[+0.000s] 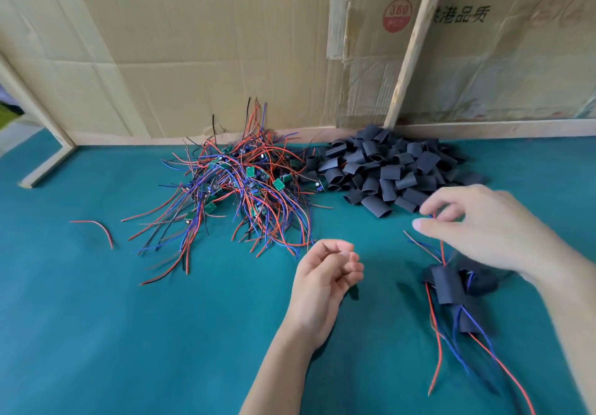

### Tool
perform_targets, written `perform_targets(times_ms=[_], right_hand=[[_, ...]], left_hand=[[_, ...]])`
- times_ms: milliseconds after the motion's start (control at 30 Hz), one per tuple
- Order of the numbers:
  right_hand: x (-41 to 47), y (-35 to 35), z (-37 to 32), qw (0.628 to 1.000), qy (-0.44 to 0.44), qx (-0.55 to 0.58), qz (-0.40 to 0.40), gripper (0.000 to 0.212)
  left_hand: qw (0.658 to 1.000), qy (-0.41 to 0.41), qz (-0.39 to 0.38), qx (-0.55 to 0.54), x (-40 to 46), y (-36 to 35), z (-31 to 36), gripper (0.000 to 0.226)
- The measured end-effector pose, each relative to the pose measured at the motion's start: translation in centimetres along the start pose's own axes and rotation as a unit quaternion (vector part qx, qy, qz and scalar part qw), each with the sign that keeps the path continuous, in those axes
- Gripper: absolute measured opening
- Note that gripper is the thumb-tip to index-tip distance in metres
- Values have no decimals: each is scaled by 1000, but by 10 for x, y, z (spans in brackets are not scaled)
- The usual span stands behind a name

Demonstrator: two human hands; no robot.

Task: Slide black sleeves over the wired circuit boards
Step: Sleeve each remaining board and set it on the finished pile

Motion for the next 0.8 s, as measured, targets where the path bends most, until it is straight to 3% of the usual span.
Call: perform_targets(times_ms=[67,200,300,400,633,800], right_hand=[[8,-18,-44,993,87,58,-56,4],[35,-79,-116,973,170,-12,-154,18],[52,-112,-132,974,151,-12,-168,19],[58,-122,-125,980,121,41,-153,16],[55,-134,-108,960,80,174,-203,20],[64,-112,-90,950,60,280,-125,14]], left_hand=[[1000,3,5,-5,-1,-1,1,14],[1000,9,20,-15,-2,-1,3,18],[999,17,26,-31,-4,1,5,21],[998,22,28,-43,-3,1,5,21],[997,28,25,-62,-2,1,5,14],[998,34,31,-46,-2,2,5,19]])
Point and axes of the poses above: each hand's wrist, its own x-axis towards the middle knuckle, its own y-axis out of the back of the hand, z = x × y, the point moved 3 cm from there along x, towards the middle knuckle, and after that the axes turned 11 degrees about -y, right-handed, at the moved point
